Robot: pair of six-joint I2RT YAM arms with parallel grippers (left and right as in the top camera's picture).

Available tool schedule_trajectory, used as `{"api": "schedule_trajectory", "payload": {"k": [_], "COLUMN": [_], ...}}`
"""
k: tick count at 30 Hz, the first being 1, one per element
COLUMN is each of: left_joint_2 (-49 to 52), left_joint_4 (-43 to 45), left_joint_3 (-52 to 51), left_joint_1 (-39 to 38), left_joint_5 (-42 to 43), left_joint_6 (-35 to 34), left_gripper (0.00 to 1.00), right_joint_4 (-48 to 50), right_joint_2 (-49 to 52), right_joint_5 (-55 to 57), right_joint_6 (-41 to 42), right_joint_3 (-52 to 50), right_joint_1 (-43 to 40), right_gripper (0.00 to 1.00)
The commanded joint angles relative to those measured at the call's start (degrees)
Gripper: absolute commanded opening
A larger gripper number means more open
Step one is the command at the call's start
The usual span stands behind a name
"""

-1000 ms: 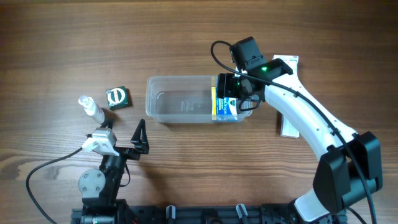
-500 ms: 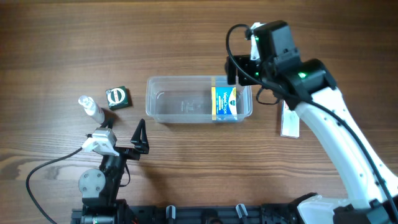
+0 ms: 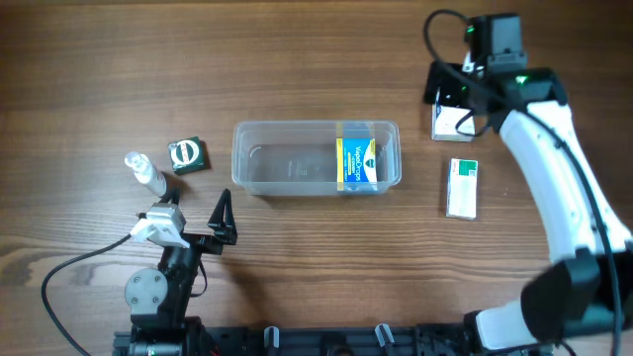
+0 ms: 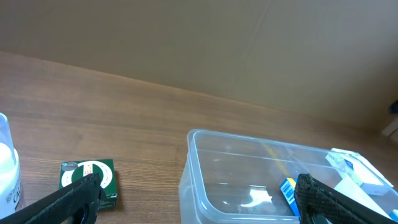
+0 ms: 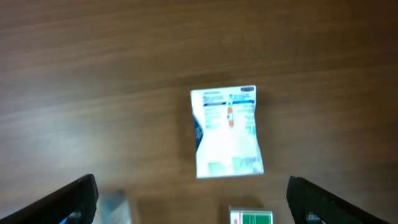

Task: Pack container
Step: 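Move the right gripper to the white Hansaplast box and grasp it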

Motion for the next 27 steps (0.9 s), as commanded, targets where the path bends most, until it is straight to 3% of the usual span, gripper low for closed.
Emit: {"api": "schedule_trajectory", "payload": {"k": [1, 12, 27], "left_joint_2": [-0.4, -0.4, -0.4], "left_joint_4": [-0.3, -0.3, -0.3], "left_joint_3": [-0.2, -0.2, -0.2], "left_joint_1": [-0.3, -0.3, -0.3], "left_joint_5": [-0.2, -0.2, -0.2], "left_joint_6": [0.9, 0.9, 0.9], "left_gripper": [1.0, 1.0, 1.0], "right_joint_4": [3.5, 9.0, 10.9], "right_joint_2": [5.2, 18.5, 19.2], "right_joint_5": [-6.8, -1.7, 5.5], "right_joint_6": [-4.0, -5.2, -4.3], "right_joint_3": [0.5, 0.5, 0.5], "right_joint_1": [-1.6, -1.9, -1.9], "right_gripper": [0.95, 0.96, 0.98]}}
